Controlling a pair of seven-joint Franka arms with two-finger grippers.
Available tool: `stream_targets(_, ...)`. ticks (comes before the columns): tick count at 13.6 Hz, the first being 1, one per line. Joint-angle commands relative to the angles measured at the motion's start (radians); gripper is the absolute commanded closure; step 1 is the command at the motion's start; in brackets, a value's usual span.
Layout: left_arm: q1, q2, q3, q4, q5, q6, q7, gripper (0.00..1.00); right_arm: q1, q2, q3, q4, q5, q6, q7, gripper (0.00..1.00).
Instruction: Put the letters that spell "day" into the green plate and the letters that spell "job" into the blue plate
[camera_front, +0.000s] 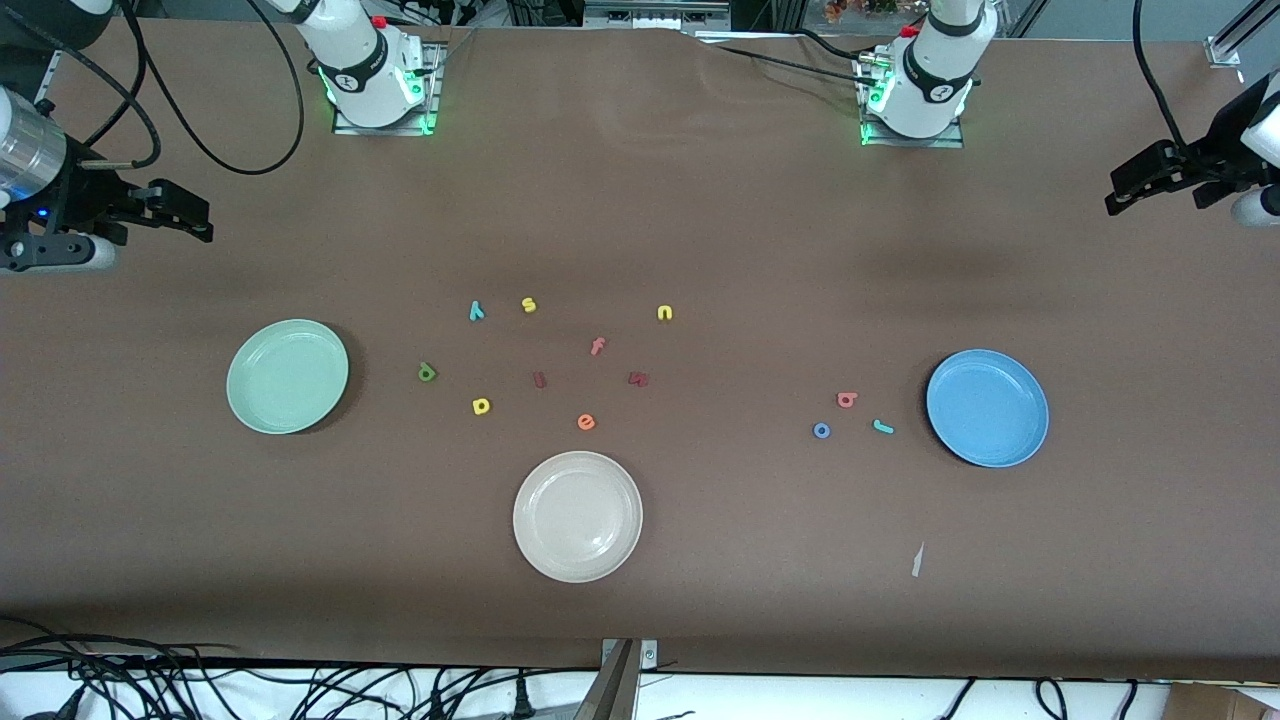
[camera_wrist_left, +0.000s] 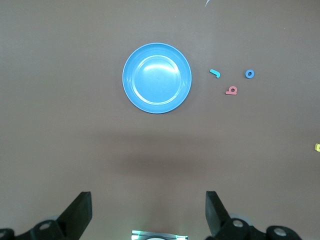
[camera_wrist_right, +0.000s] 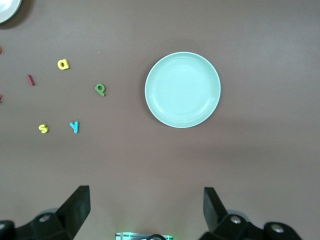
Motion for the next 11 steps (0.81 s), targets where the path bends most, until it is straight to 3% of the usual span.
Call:
stream_targets(1, 0.006, -0.006, 0.002, 0.011, -0.024, -0.014, 0.012, 0.00, 0.019, 0.055, 0.008, 0.007, 0.014, -0.017, -0.033, 0.00)
stream_targets(5, 0.009, -0.006, 0.006, 0.011, -0.024, -0.014, 0.012, 0.00, 0.047, 0.098, 0.019, -0.012, 0.043, -0.013, -0.015, 0.00)
stream_targets(11, 0.007, -0.006, 0.002, 0.011, -0.024, -0.013, 0.012, 0.00, 0.157, 0.183, 0.019, -0.178, 0.043, 0.276, 0.057, 0.00)
